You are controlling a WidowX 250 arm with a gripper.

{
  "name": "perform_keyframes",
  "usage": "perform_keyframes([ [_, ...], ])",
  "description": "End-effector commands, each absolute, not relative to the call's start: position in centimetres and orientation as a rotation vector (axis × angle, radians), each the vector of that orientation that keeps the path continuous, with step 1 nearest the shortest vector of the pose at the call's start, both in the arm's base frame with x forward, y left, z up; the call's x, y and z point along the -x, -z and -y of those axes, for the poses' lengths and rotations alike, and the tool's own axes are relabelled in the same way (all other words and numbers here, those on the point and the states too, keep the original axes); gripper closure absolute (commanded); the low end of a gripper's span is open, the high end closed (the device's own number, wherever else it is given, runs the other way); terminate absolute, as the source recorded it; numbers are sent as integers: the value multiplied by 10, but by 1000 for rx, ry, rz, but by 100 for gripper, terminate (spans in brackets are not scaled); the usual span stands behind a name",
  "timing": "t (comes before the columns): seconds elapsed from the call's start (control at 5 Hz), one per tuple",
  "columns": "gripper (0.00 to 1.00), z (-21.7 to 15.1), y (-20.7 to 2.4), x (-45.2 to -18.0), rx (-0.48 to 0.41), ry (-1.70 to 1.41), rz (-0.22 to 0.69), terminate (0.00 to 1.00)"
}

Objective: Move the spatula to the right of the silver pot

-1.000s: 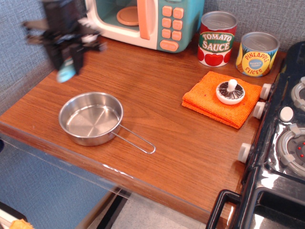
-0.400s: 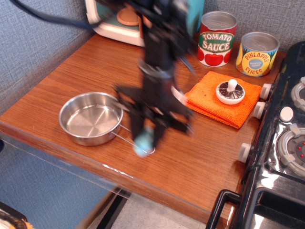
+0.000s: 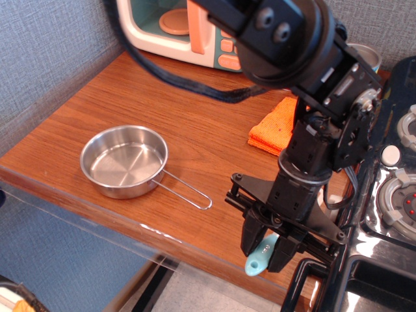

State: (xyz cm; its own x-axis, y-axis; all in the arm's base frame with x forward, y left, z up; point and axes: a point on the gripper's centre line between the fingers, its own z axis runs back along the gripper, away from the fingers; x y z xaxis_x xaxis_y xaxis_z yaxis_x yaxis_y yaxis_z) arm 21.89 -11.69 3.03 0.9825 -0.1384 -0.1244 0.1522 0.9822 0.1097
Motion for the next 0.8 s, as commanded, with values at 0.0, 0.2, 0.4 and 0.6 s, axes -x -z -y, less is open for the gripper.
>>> perform_keyframes([
  [0.0, 100, 105, -29, -226, -115, 41, -54, 0],
  [0.2, 100, 84, -28, -238, -95, -55, -42, 0],
  [0.4, 100, 70, -26, -245, -75, -107, -51, 0],
  [0.6, 100, 69, -20, -244, -64, -96, -81, 0],
])
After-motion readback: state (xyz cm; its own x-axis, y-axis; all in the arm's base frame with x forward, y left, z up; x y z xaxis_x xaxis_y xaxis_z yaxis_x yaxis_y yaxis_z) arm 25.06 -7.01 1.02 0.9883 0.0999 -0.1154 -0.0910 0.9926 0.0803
